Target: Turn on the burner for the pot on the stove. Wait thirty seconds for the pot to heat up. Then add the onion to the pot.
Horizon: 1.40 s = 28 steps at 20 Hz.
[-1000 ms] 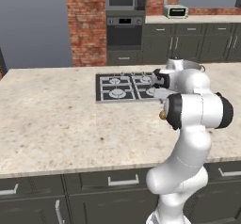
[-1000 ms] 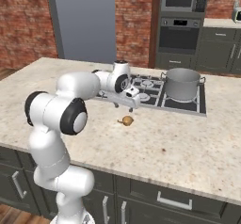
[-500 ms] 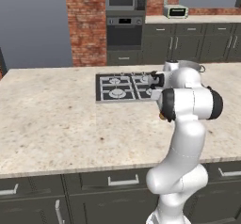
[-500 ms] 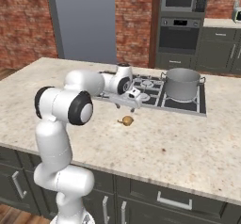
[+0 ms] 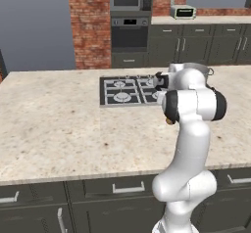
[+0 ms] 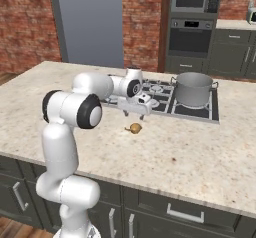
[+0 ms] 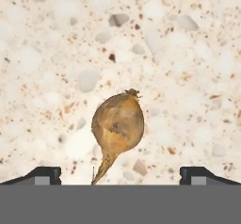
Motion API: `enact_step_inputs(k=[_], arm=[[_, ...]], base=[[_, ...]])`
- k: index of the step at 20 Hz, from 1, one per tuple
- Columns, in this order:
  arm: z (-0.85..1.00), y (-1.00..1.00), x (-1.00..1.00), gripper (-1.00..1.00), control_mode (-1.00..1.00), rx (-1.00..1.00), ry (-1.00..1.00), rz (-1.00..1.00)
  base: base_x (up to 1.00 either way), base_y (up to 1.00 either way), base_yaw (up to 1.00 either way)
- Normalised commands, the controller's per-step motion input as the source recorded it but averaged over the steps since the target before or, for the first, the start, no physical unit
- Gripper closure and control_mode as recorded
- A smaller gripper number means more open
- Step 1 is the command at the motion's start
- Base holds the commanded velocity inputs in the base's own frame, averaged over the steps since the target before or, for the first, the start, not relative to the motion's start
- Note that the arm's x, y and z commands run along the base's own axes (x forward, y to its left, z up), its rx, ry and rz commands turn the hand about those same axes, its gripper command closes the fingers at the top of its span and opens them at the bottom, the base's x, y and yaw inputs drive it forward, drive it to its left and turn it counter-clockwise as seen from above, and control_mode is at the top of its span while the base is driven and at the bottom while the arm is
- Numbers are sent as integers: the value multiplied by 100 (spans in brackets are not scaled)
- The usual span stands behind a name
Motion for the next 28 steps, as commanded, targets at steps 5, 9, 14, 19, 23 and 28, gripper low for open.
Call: enact_step_inputs(k=[5, 9, 14, 19, 23, 28], arm=[[-35, 0, 2, -100, -100, 0, 6, 0], [-19, 0, 23, -100, -100, 0, 0, 0], [-16, 0, 7, -100, -100, 0, 0, 0], [-26, 0, -1, -100, -100, 0, 2, 0], [-33, 0, 0, -100, -100, 0, 1, 0], [-24, 0, 0, -100, -100, 0, 0, 0]], base=[[0, 0, 0], [0, 0, 0], [0, 0, 0], [0, 0, 0], [0, 0, 0], [0, 0, 0]])
